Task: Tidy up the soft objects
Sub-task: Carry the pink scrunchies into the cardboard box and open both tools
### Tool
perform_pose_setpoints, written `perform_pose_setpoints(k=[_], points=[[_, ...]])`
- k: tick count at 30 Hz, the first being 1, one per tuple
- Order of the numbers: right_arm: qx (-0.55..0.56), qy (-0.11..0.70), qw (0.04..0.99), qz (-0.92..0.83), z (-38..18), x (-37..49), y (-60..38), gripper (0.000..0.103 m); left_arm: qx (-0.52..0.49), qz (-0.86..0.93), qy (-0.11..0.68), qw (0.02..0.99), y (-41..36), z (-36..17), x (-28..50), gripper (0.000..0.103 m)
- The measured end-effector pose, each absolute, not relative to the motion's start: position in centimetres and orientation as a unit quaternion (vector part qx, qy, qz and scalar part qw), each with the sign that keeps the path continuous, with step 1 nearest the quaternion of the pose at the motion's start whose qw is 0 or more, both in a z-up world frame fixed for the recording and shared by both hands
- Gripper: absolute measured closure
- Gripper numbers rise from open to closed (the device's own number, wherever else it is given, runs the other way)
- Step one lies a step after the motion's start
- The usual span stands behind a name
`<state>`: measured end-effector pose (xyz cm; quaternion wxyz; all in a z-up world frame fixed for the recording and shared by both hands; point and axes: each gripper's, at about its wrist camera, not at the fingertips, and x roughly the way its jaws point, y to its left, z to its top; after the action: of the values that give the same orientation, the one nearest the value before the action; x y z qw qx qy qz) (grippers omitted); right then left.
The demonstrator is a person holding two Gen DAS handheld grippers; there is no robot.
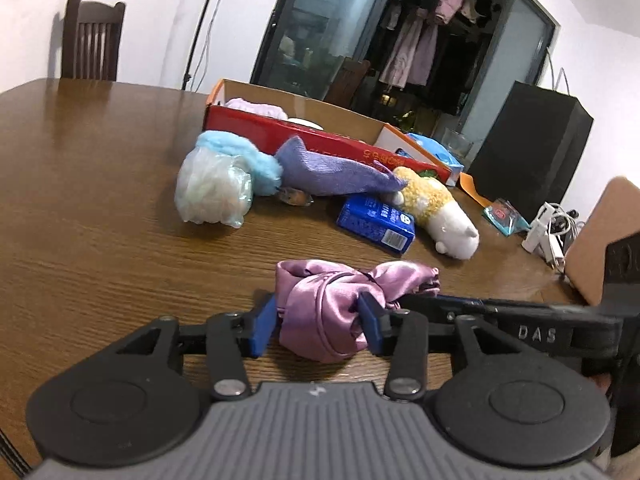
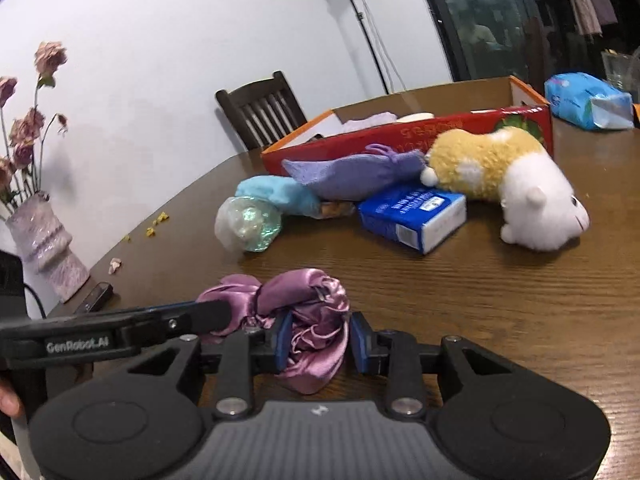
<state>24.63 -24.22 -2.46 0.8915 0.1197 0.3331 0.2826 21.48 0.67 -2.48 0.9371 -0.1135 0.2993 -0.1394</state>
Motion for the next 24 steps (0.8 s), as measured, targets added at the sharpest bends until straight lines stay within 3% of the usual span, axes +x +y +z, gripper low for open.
perform_pose_setpoints(k=[2,4,5,8,13,19,24], points=[[0.117,0.333,0.893,0.279,-2.5,24.8,-24.0,0.074,-0.112,-0.148,0.302,0.935,0.5,-2.6,21.6,0.069],[0.101,0.332,0.896,0.278,-2.4,24.6,-23.5,0.075,-0.114,-0.150,0.302,0.934,0.4,-2.5,21.5,0.073],[0.097,0.333,0.895,0.281,-2.4,24.6,-23.3,0.084,-0.112,-0.151,0.302,0.935,0.3,-2.5,21.5,0.076],[0.086,0.325,0.899,0.282,-2.2,24.2,-22.9,0.094,-0.109,-0.156,0.296,0.936,0.2,-2.1,21.2,0.080],[0.088,0.270,0.914,0.290,1.7,24.6,-24.0,0.095,-0.115,-0.188,0.253,0.942,0.5,1.6,22.9,0.081],[0.045,0.214,0.933,0.284,8.6,33.3,-26.6,0.095,-0.091,-0.234,0.227,0.941,-1.7,8.5,34.2,0.081],[0.020,0.278,0.930,0.242,8.5,43.1,-28.6,0.094,-0.086,-0.233,0.307,0.919,-5.7,7.3,45.5,0.081]])
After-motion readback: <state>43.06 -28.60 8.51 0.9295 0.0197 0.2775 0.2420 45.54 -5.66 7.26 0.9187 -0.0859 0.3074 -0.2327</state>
